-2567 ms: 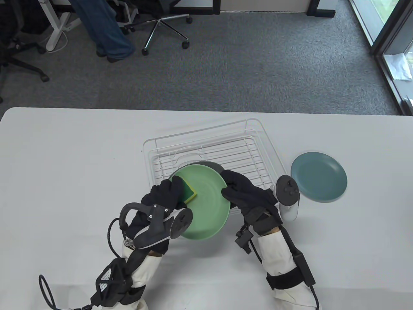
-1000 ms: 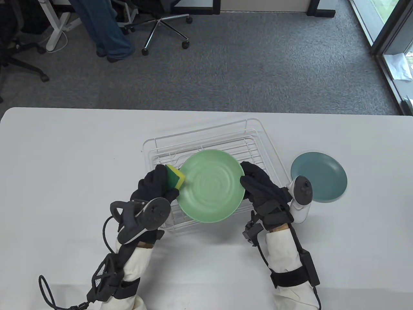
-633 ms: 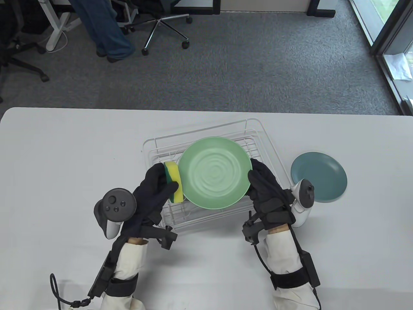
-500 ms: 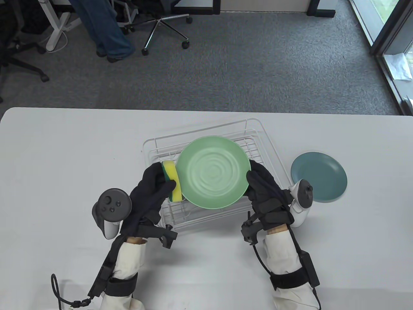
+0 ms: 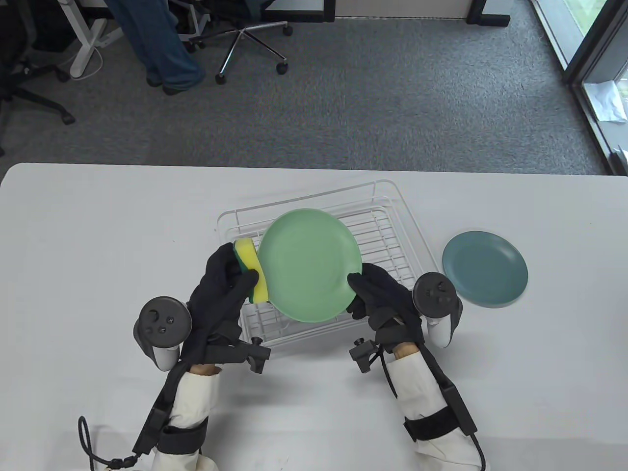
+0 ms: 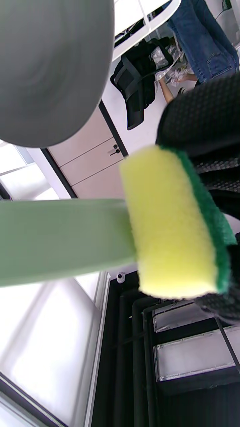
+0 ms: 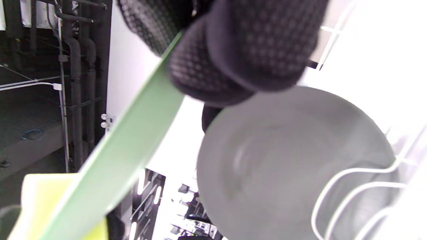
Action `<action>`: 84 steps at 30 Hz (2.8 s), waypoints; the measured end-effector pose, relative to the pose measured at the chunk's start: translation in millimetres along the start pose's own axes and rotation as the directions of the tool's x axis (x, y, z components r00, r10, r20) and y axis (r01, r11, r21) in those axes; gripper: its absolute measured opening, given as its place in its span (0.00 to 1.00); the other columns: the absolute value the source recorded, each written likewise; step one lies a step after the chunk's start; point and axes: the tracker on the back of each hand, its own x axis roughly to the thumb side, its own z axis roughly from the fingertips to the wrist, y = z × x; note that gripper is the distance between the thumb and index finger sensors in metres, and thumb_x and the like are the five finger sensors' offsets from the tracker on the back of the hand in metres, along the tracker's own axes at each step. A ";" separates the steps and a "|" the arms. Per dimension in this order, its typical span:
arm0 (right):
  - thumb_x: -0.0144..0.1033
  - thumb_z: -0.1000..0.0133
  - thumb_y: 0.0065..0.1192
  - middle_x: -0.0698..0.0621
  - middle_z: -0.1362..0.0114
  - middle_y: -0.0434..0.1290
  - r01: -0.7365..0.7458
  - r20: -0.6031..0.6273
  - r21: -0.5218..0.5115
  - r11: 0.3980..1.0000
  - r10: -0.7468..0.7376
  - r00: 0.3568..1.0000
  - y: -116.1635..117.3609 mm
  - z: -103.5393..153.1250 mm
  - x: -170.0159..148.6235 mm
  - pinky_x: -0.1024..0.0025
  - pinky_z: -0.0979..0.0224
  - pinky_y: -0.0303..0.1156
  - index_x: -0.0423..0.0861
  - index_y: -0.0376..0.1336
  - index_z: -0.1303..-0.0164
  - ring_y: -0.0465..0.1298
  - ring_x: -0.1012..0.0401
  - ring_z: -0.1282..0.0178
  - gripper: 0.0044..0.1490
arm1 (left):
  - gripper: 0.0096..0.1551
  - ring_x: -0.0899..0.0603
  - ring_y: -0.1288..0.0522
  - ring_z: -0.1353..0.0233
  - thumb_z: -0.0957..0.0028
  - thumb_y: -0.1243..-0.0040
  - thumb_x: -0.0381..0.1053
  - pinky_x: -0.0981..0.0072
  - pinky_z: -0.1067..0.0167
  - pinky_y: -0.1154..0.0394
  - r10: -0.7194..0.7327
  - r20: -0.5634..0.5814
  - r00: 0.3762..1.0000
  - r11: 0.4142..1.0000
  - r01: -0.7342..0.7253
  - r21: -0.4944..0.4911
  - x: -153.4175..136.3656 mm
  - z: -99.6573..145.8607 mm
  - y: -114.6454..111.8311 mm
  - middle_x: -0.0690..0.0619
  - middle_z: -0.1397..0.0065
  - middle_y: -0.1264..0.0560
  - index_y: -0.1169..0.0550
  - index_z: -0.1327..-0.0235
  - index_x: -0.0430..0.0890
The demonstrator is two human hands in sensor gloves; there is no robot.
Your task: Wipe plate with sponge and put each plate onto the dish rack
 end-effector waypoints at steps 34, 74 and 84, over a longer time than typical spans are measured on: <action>0.32 0.32 0.46 0.40 0.48 0.75 0.563 -0.226 0.318 0.763 -0.515 0.827 66.9 13.6 5.5 0.80 0.54 0.82 0.26 0.59 0.30 0.81 0.63 0.56 0.29 | 0.45 0.35 0.17 0.40 0.44 0.40 0.58 0.57 0.48 0.16 -0.150 0.250 0.957 0.968 0.193 -0.160 55.1 23.2 -51.0 0.34 0.31 0.23 0.34 0.21 0.32; 0.30 0.35 0.50 0.39 0.56 0.78 0.216 -0.109 0.546 0.809 -0.187 0.976 83.1 6.6 6.6 0.78 0.64 0.81 0.28 0.67 0.36 0.80 0.63 0.66 0.26 | 0.42 0.33 0.19 0.37 0.43 0.41 0.57 0.53 0.44 0.18 0.236 -0.048 0.970 0.970 -0.238 -0.038 -9.5 -3.5 -4.4 0.34 0.28 0.23 0.32 0.19 0.36; 0.29 0.36 0.51 0.39 0.57 0.78 0.172 -0.141 0.523 0.835 -0.114 0.983 82.5 6.0 0.6 0.78 0.64 0.81 0.28 0.68 0.37 0.80 0.63 0.66 0.26 | 0.41 0.30 0.22 0.32 0.44 0.38 0.54 0.46 0.39 0.21 0.186 0.057 0.981 0.982 -0.187 0.013 12.9 1.5 10.1 0.35 0.25 0.25 0.31 0.19 0.38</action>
